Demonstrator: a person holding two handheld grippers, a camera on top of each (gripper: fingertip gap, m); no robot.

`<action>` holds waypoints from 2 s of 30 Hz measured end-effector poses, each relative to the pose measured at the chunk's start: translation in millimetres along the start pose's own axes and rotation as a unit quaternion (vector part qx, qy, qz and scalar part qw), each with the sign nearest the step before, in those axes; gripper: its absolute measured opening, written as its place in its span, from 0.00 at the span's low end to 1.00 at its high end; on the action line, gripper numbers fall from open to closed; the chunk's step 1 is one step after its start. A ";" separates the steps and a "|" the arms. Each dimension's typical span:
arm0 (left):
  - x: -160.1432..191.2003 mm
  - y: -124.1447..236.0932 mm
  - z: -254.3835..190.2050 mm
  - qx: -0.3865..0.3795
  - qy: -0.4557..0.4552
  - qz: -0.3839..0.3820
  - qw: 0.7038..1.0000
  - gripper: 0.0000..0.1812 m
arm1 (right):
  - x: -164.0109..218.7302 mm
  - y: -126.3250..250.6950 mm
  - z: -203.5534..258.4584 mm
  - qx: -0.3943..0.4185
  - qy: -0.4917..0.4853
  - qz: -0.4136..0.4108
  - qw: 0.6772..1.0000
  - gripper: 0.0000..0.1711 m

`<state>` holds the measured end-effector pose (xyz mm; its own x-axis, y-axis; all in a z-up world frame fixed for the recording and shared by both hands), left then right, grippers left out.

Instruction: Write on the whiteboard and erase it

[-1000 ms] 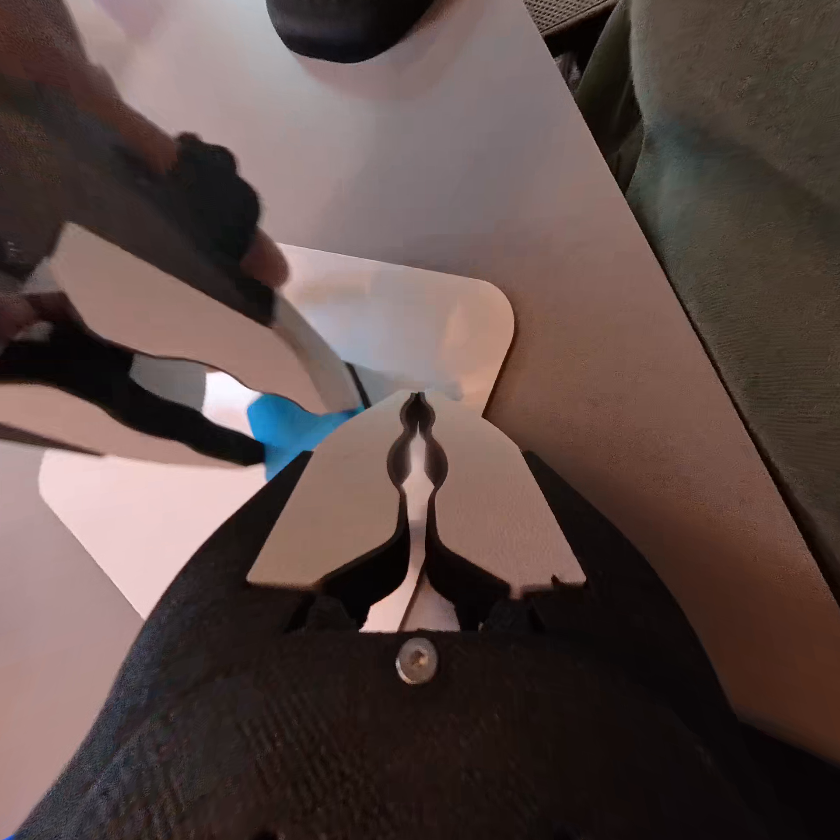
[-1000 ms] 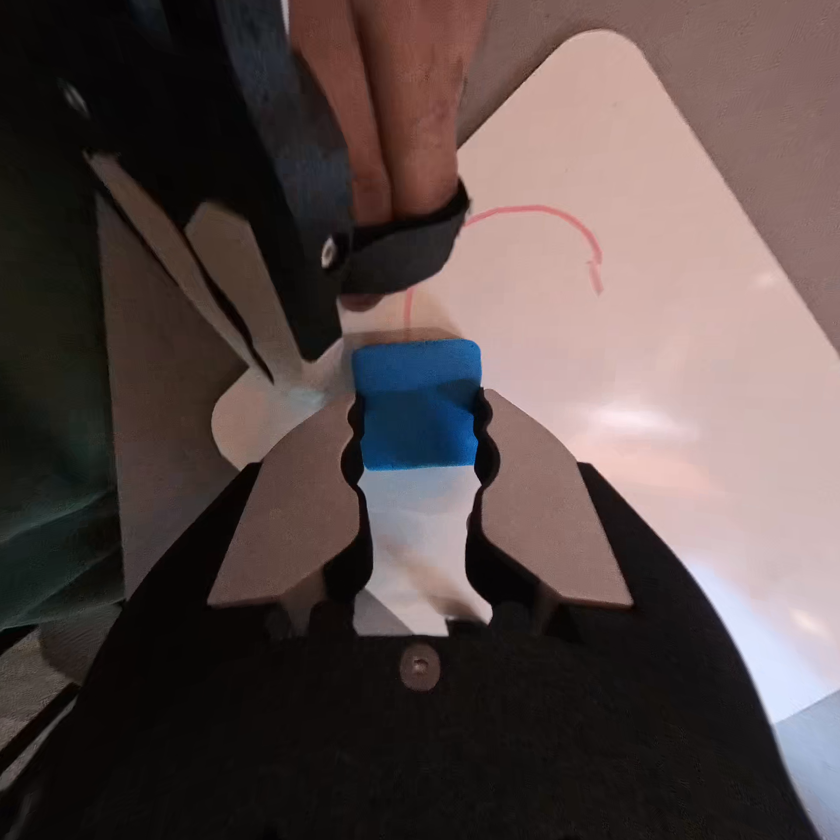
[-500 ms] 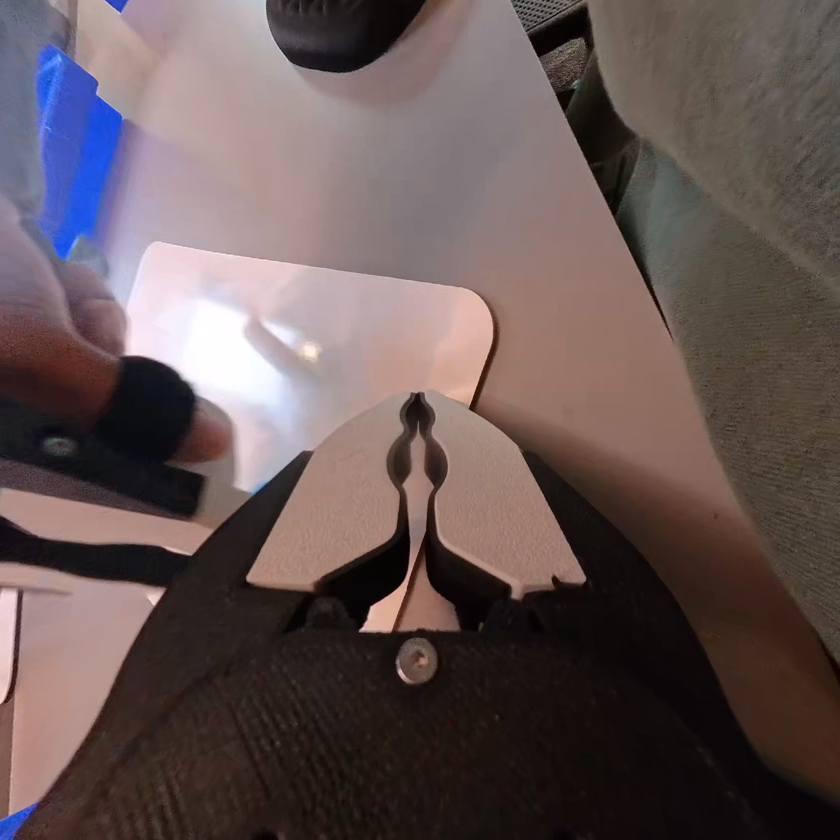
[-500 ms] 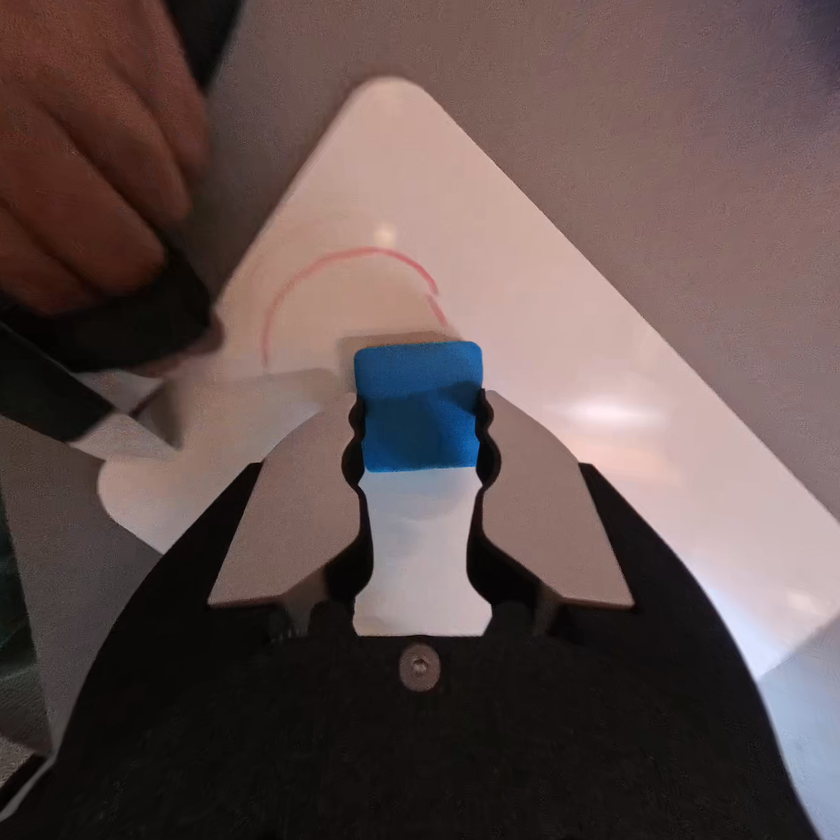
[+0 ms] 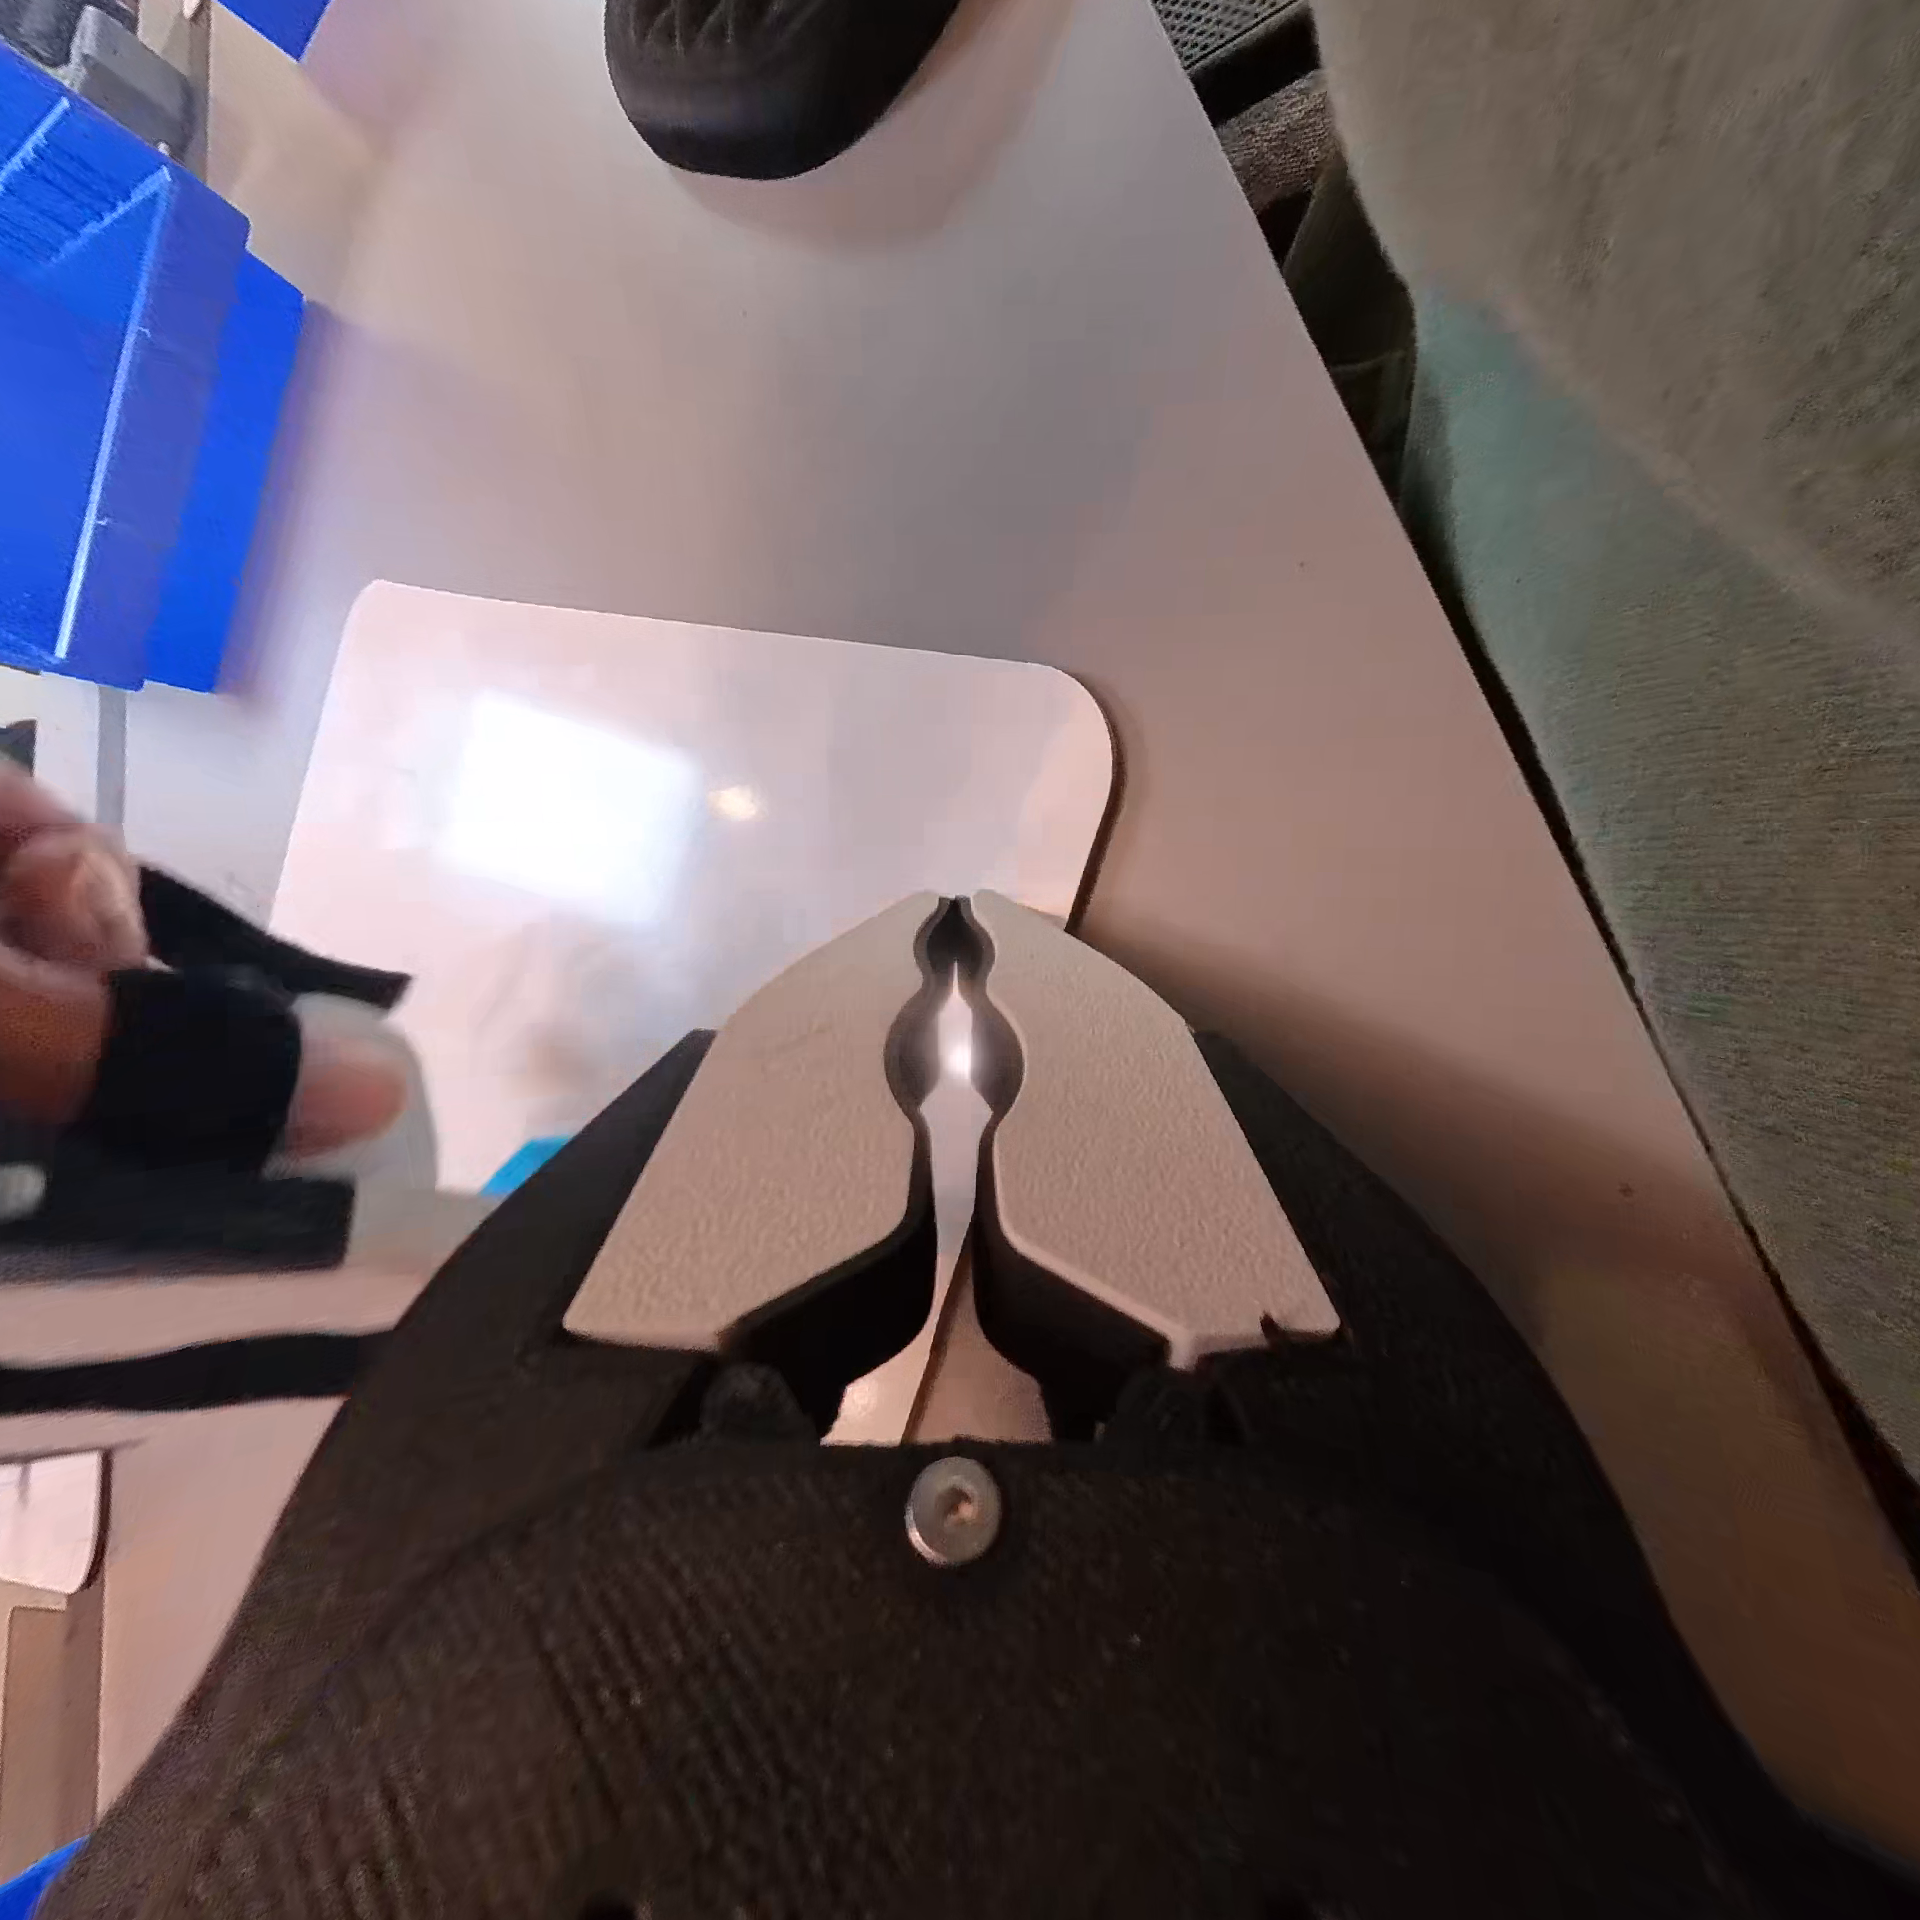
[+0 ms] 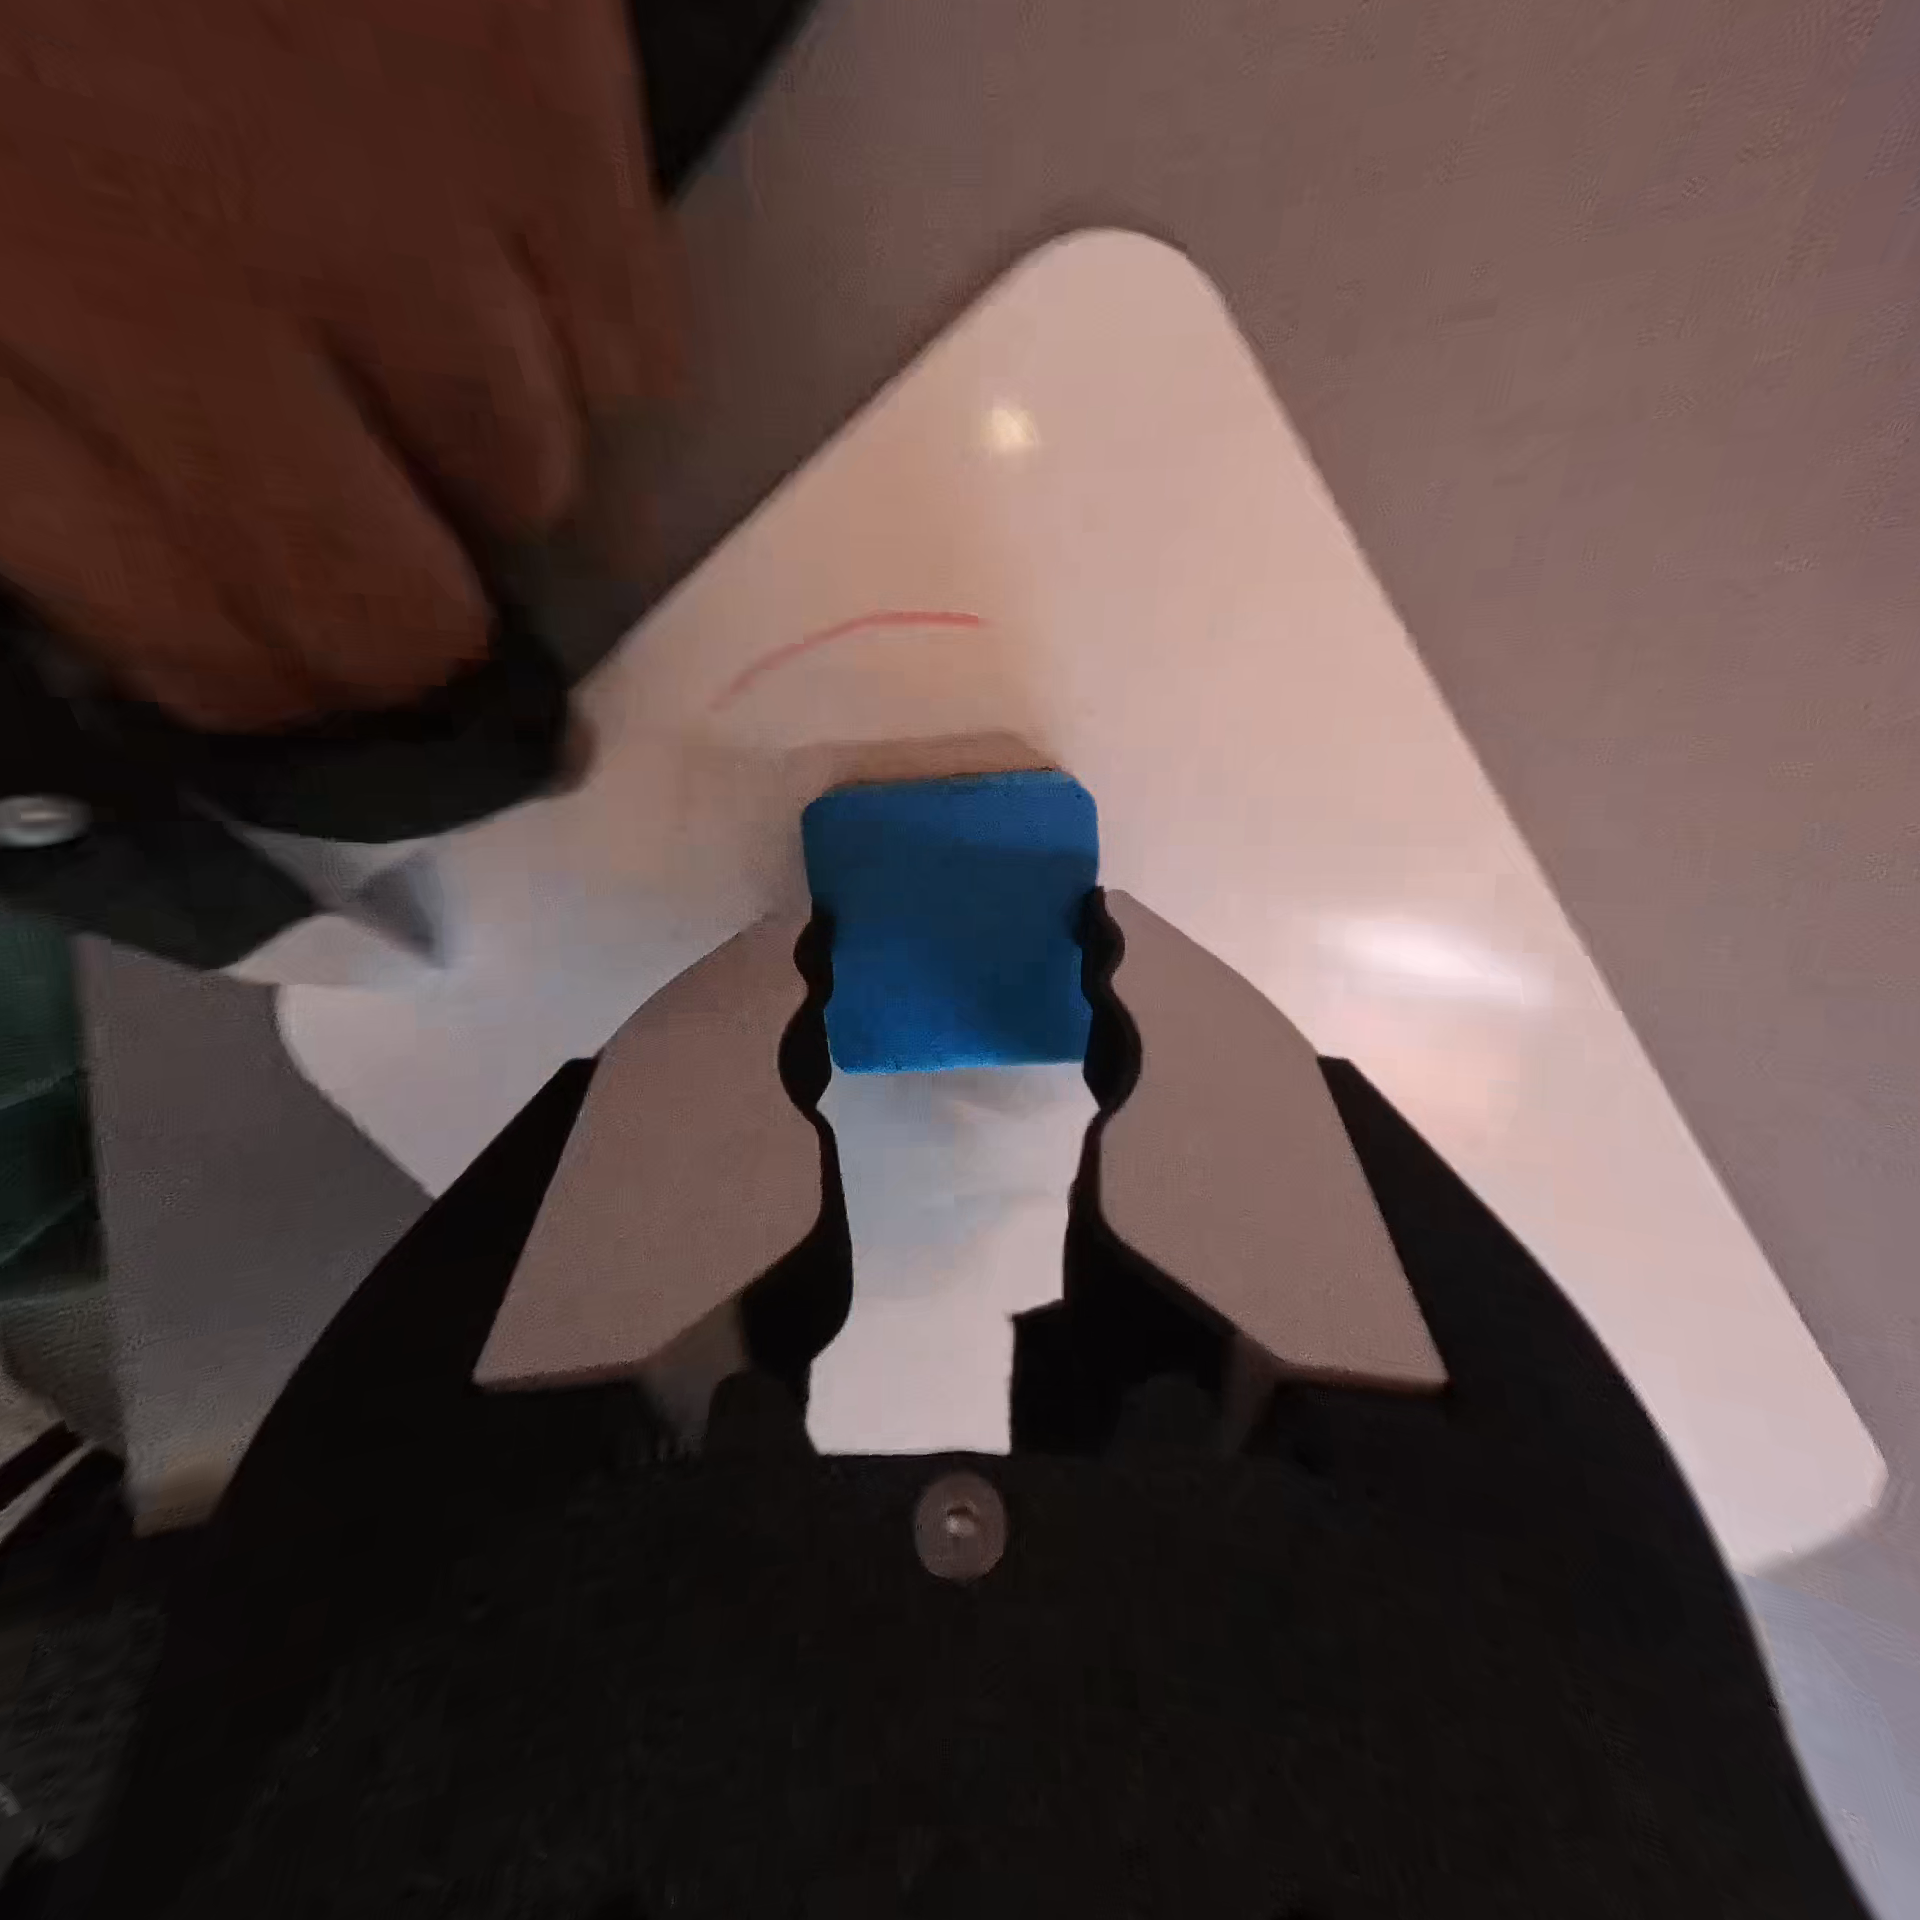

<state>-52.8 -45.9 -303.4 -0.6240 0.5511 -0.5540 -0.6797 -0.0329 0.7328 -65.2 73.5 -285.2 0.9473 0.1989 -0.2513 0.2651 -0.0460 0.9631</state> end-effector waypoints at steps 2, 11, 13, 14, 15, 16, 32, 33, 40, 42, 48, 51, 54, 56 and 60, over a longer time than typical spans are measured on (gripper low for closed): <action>0.1 -0.1 -0.2 -0.002 -0.002 0.000 1.000 0.00 | -9.2 -5.3 -25.3 0.034 -0.023 -0.004 0.999 0.28; -3.1 -0.4 -5.1 -0.005 -0.018 -0.006 1.000 0.00 | -11.2 -6.4 -12.6 0.013 0.083 -0.015 0.996 0.28; -3.2 -0.6 -5.6 -0.013 -0.026 -0.002 1.000 0.00 | -33.4 -11.8 7.2 -0.010 0.121 -0.060 0.991 0.28; -3.1 -0.4 -6.2 -0.015 -0.028 -0.001 1.000 0.00 | -36.8 -11.6 26.8 -0.038 0.148 -0.074 0.986 0.28; -4.6 -0.1 -8.6 -0.014 -0.032 -0.003 0.999 0.00 | -31.5 -9.6 40.0 -0.056 0.171 -0.076 0.981 0.28; -5.5 0.0 -10.1 -0.017 -0.042 -0.003 0.999 0.00 | -21.0 -6.4 45.3 -0.077 0.177 -0.066 0.979 0.28; -6.6 0.1 -12.3 -0.013 -0.044 -0.016 0.999 0.00 | -12.8 -8.8 26.1 -0.019 0.159 -0.062 0.985 0.28; -6.5 0.2 -12.3 -0.013 -0.044 -0.016 0.999 0.00 | -8.8 -6.3 41.6 -0.039 0.166 -0.062 0.983 0.28; -5.9 0.0 -10.6 -0.006 -0.027 -0.022 0.999 0.00 | 9.3 0.8 24.5 0.011 0.128 -0.026 0.991 0.28; -4.9 0.4 -9.9 -0.007 -0.024 -0.021 0.999 0.00 | -2.6 -0.1 47.4 -0.019 0.139 -0.054 0.989 0.28; -4.4 0.6 -9.0 0.004 -0.007 -0.028 1.000 0.00 | 57.8 16.7 28.7 -0.014 0.087 -0.013 0.996 0.28; -4.2 0.5 -8.6 0.009 0.003 -0.031 0.999 0.00 | 38.2 5.5 -37.9 0.061 -0.005 -0.029 0.998 0.28; -4.2 0.4 -8.4 0.013 0.009 -0.034 0.999 0.00 | -12.0 -7.3 -13.7 0.025 0.017 -0.083 0.996 0.28; -4.1 0.5 -8.3 0.015 0.012 -0.035 0.999 0.00 | -9.1 -3.0 17.3 -0.009 0.080 -0.071 0.994 0.28; -3.2 0.7 -7.5 0.016 0.018 -0.035 0.999 0.00 | 54.2 9.4 -39.8 0.022 -0.002 0.019 1.000 0.28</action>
<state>-54.2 -53.9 -304.2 -0.5890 0.5210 -0.6178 -0.7101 0.0314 0.7034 -18.6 122.8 -285.9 0.9574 0.1927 -0.2149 0.2365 -0.0968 0.9668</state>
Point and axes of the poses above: each gripper's, where its closed fingertips meet, y back along the fingers, x out of its underside, z = x × y across the jaws, the point moved 4 cm from there along y, back along the fingers, and after that the axes turned 10 degrees about x, right-handed, at the moved point
